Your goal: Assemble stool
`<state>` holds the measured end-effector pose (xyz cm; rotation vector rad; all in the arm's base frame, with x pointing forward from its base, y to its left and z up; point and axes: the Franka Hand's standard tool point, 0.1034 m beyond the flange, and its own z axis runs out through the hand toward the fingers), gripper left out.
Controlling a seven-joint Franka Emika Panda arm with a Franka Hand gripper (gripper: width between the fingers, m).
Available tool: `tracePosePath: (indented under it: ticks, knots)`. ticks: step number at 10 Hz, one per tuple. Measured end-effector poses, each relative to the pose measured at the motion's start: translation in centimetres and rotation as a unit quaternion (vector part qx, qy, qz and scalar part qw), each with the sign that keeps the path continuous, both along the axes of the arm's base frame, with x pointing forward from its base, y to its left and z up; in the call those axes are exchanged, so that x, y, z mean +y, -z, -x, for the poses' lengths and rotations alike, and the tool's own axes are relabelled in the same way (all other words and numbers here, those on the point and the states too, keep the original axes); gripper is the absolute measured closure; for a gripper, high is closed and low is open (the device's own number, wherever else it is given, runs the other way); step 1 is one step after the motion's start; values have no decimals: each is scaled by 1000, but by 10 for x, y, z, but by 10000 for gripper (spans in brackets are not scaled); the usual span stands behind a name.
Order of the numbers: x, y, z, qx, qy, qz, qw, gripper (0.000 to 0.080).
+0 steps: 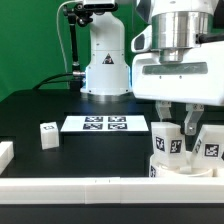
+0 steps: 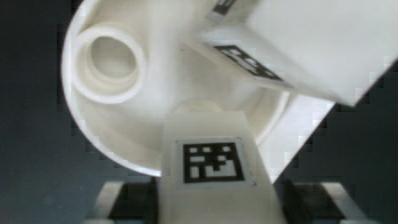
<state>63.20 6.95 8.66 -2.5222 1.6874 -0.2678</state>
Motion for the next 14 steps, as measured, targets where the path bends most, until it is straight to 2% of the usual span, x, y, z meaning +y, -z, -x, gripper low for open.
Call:
tracePosePath:
  ticks: [3, 7, 10, 13, 14]
  knots:
    - [-3, 3, 0, -4, 120, -47, 992, 459]
    - [-1, 3, -1, -5, 298, -105, 949, 459]
    - [-2, 3, -3, -3, 369, -128, 920, 459]
    - [-1, 3, -2, -3, 366, -128, 922, 432]
    - [-1, 3, -2, -3, 366, -128, 922, 237]
